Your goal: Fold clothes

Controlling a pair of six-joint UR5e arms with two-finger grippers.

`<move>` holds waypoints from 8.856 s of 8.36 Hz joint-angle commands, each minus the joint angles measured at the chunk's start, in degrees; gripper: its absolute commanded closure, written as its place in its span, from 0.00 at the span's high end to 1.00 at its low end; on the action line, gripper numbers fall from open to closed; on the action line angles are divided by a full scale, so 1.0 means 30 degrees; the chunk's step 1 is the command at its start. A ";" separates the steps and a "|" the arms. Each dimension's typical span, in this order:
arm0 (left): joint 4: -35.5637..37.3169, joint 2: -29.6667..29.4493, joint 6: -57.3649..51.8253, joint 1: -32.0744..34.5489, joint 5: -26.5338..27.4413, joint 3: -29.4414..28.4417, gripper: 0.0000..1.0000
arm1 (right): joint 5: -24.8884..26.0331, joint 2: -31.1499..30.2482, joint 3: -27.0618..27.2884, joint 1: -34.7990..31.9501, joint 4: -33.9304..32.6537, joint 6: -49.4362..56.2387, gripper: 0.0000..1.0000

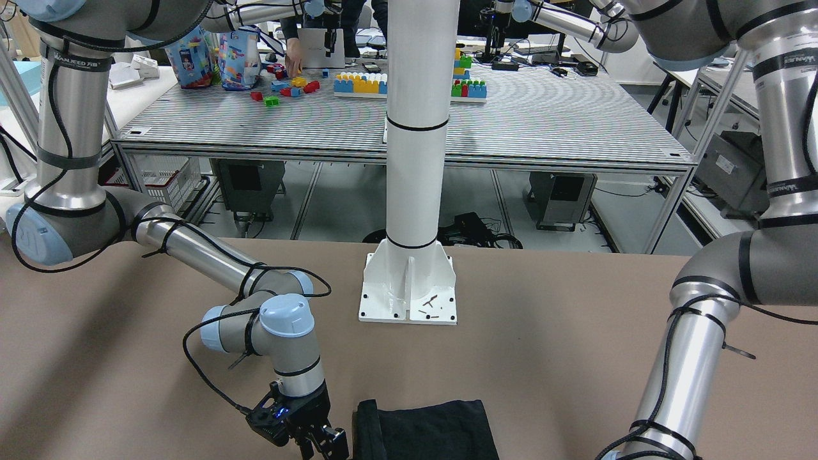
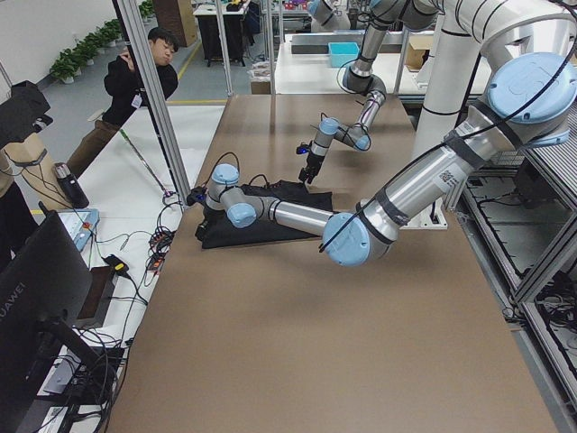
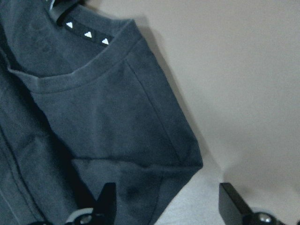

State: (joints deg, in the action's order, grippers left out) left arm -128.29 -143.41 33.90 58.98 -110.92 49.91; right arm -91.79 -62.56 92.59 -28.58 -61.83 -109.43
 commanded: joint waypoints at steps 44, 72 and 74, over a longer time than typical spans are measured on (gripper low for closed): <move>-0.0039 0.1221 0.0417 -0.1085 0.0177 0.1001 1.00 | -0.0898 0.6850 -0.3588 -0.0259 -1.2813 1.1955 0.95; -0.0039 0.1251 0.0417 -0.1114 0.0206 0.1001 1.00 | -0.0956 0.3950 0.2067 0.3228 -1.3462 2.2942 0.43; -0.0039 0.1251 0.0417 -0.1114 0.0206 0.1001 1.00 | -0.0956 0.3950 0.2096 0.3228 -1.3462 2.2942 0.27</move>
State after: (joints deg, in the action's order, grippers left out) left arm -128.42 -139.66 35.16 55.63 -110.31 52.91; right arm -94.66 -50.71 98.84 -18.90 -102.22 -40.61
